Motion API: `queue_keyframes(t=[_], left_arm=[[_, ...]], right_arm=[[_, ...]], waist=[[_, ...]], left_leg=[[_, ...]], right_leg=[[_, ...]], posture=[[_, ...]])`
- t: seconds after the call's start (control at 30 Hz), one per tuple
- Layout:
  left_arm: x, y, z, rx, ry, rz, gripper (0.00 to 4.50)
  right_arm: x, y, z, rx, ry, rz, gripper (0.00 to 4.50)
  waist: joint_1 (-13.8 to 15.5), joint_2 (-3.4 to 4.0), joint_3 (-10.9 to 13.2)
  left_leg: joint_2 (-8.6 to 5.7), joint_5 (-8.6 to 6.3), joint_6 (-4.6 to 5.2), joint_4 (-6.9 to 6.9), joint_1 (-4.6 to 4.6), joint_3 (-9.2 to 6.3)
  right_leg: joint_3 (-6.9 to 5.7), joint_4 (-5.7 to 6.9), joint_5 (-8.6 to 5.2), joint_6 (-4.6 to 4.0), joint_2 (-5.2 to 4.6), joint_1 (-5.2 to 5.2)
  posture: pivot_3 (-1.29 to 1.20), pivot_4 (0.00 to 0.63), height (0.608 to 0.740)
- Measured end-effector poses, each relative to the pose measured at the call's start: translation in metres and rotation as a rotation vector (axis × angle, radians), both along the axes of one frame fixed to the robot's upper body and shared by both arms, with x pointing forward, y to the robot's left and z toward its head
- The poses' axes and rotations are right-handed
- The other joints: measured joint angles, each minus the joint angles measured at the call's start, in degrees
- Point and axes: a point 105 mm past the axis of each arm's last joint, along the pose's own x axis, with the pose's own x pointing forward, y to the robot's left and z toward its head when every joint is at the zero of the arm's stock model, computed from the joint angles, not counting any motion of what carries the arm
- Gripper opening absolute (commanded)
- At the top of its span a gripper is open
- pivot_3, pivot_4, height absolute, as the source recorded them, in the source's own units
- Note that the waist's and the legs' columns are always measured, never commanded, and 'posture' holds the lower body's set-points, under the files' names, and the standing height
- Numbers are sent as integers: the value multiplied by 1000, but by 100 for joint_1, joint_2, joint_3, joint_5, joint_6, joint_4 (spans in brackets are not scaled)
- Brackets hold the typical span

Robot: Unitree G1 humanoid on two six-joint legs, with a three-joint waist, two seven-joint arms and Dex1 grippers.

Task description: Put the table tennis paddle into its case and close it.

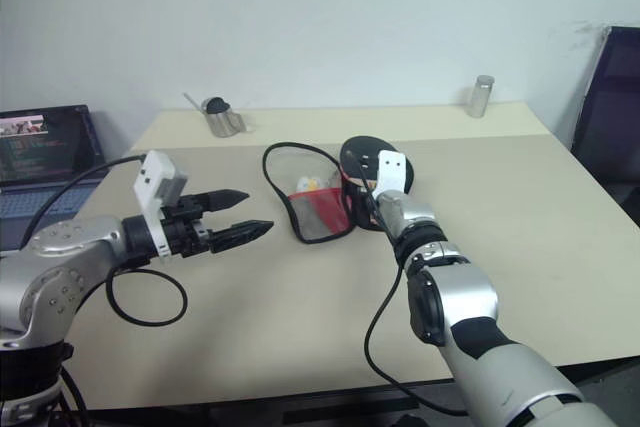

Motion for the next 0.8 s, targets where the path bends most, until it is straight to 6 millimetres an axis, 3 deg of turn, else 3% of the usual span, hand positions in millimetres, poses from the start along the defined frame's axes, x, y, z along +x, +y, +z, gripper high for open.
queue_keyframes(t=[0.4, 0.73, 0.8], left_arm=[[-2, 1, 6, 3, -17, 8, 4500], [-2, 2, 7, 4, -21, 17, 4500], [-1, 2, 7, 4, -23, 18, 4500]], right_arm=[[-3, -2, -12, -25, 31, -1, 1085], [0, -10, -9, -28, 2, -40, 4362], [0, -10, -9, -28, 1, -41, 4451]], waist=[[-1, 0, 0], [-2, 0, 0], [-2, 0, 0]], left_leg=[[0, 0, 0, 0, 0, 0], [0, 0, 0, 1, 2, 1], [0, 0, 0, 1, 2, 1]], right_leg=[[0, 0, 0, 0, 0, 0], [0, 2, 0, 0, 0, 2], [0, 2, 0, 0, 0, 2]], posture=[[0, 150, 740], [0, 150, 740], [0, 150, 740]])
